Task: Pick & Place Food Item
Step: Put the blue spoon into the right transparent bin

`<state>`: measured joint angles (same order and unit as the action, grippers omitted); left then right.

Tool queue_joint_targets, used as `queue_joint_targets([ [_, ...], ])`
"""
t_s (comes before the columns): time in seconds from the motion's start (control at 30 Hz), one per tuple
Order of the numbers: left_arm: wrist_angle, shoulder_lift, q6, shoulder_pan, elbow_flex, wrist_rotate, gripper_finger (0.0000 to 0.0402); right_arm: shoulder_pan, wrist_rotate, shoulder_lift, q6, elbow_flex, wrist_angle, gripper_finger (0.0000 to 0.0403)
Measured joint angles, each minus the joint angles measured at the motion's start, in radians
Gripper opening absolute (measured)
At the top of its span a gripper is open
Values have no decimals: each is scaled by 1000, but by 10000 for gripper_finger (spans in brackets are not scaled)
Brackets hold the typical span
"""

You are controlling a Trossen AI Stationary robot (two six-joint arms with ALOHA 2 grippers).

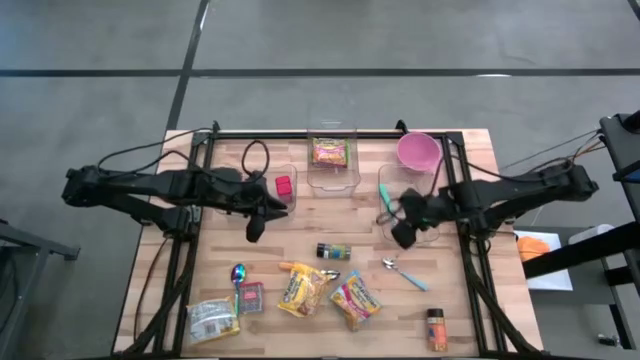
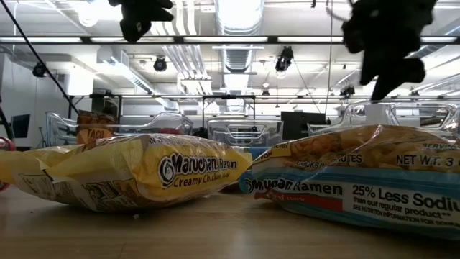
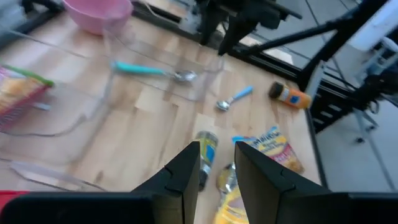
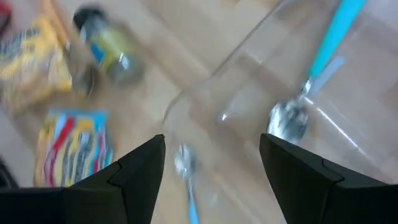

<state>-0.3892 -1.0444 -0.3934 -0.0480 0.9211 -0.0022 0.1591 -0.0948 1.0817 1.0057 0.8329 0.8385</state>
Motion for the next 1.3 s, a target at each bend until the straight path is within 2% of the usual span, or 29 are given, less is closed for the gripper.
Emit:
queue_joint_targets([
  [0.13, 3, -34, 0, 4, 0, 25, 108, 109, -30, 41, 59, 63, 125, 257],
  [0.33, 2, -45, 5, 42, 6, 25, 108, 237, -92, 157, 47, 225, 269, 257],
  [0.5, 3, -38, 23, 72, 8, 25, 108, 329, -97, 269, 33, 345, 288, 257],
  [0.63, -1, -38, 30, 78, 8, 25, 108, 403, -123, 342, 59, 378, 289, 257],
  [0.83, -34, -37, 30, 79, 8, 28, 108, 500, -126, 396, 231, 334, 263, 257],
  [0.97, -47, -37, 30, 78, 8, 33, 108, 555, -142, 382, 344, 257, 139, 257],
  [1.17, -60, -37, 30, 78, 8, 33, 108, 591, -168, 369, 513, 115, 41, 257],
  [1.3, -60, -37, 30, 78, 8, 33, 108, 591, -197, 391, 536, 59, -9, 257],
])
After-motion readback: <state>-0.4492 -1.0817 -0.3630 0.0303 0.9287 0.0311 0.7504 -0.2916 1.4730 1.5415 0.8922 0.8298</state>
